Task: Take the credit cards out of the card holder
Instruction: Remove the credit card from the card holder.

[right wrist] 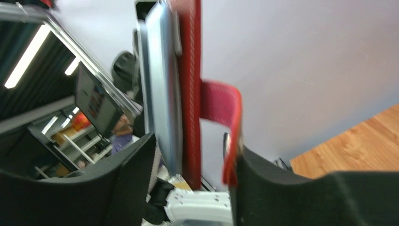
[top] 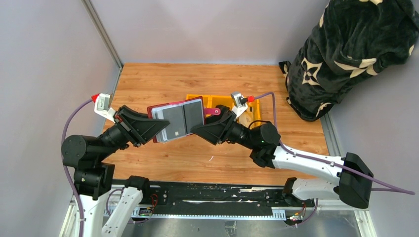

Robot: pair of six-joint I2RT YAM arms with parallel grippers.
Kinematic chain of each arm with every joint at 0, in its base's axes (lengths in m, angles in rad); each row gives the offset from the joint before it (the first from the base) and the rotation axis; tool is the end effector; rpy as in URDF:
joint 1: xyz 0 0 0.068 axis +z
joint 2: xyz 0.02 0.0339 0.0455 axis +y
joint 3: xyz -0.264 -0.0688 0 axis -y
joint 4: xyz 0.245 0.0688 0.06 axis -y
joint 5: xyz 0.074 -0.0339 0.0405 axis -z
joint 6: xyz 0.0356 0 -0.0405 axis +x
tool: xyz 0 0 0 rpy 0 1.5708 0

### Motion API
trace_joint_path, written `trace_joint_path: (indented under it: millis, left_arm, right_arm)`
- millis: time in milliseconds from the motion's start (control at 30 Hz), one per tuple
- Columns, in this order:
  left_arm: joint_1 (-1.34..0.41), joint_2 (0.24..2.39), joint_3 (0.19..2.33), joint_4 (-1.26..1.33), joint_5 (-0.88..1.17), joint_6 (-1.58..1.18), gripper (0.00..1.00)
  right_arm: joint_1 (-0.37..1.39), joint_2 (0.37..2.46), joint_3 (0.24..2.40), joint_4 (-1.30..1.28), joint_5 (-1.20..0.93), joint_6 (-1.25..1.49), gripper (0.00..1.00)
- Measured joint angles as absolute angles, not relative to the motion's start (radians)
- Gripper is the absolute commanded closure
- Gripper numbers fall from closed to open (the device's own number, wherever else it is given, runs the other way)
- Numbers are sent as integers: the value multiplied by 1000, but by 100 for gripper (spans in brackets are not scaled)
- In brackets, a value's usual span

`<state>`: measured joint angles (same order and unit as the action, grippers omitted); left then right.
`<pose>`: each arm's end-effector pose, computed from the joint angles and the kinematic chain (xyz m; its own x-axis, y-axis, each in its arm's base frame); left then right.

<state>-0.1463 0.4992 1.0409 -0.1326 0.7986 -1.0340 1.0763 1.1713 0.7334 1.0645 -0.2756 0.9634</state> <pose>0.0536 -0.0337 0.4569 -0.4449 -0.5405 -0.7141 0.7227 0.2542 -0.6427 0.1112 0.2267 0.3706 -0.6226 0.5103 -0.5933 -0.7716 -0.2739 0.5741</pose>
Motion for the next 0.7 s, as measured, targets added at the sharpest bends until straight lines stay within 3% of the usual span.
trace_joint_path:
  millis: [67,133,200,267,400,500,700]
  left_arm:
    - [-146,492,1031,-133,801,-1034,100]
    - [-146,484,1021,-133,801,-1032,100]
    - [-146,476,1017,-138,795,-1028,85]
    - [-146,466,1017,-162,786,-996,62]
    - [-146,452,1047,-327,755,-823,36]
    - [-146,465,1101,-452,765,-661,29]
    - [-146,480,1161,-610,858,-369,28]
  right_arm:
    - [1077,1176,746,1084,-262,970,82]
    - [1077,1175,765,1106,-252,977,99]
    - [1077,1169,774,1106,-251,970,100]
    - [1077,1150,775,1065,-255,964,100]
    - [1057,1051,825,773,-287,867,100]
    - [1042,1018,1011,419,-328,719,100]
    - [1038,1105,1381,-86,-476,459,100]
